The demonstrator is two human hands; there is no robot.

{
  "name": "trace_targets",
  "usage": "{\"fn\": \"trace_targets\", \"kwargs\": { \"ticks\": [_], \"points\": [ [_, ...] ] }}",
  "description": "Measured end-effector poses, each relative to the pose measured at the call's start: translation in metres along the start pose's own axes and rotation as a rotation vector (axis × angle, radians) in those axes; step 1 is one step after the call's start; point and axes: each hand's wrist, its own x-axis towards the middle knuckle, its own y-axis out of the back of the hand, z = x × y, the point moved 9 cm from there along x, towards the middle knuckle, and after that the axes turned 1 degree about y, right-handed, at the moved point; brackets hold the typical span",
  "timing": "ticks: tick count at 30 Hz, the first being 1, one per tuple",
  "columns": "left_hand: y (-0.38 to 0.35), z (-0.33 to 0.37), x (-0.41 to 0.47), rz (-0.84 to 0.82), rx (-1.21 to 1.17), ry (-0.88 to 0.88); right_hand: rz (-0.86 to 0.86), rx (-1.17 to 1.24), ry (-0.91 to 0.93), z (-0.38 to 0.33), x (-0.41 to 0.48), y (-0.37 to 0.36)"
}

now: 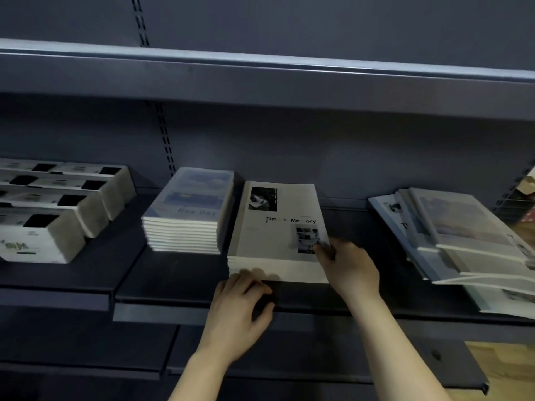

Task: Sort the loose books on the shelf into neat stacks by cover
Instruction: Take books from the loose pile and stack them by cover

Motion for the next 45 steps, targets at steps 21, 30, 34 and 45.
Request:
{"fn": "trace_targets", "kwargs": {
  "ticks": [21, 30, 34, 45],
  "points": [
    [-0.009, 0.027, 0.000, -0.016, 0.045, 0.037, -0.027, 0.119, 0.013, 0.025, -0.006, 0.008],
    [-0.042, 0.106, 0.018, -0.032, 0.007, -0.070, 0.162, 0.137, 0.058, 0.087, 0.012, 0.096],
    [-0.065, 0.139, 0.028, -0.062, 0.002, -0.100, 0.233, 0.102, 0.033, 0.127, 0.022, 0.129],
    [-0.106, 0.183, 0.066, -0.055, 0.031, -0.043, 0.307, -0.014, -0.119, 0.239, 0.045, 0.175]
  ]
}}
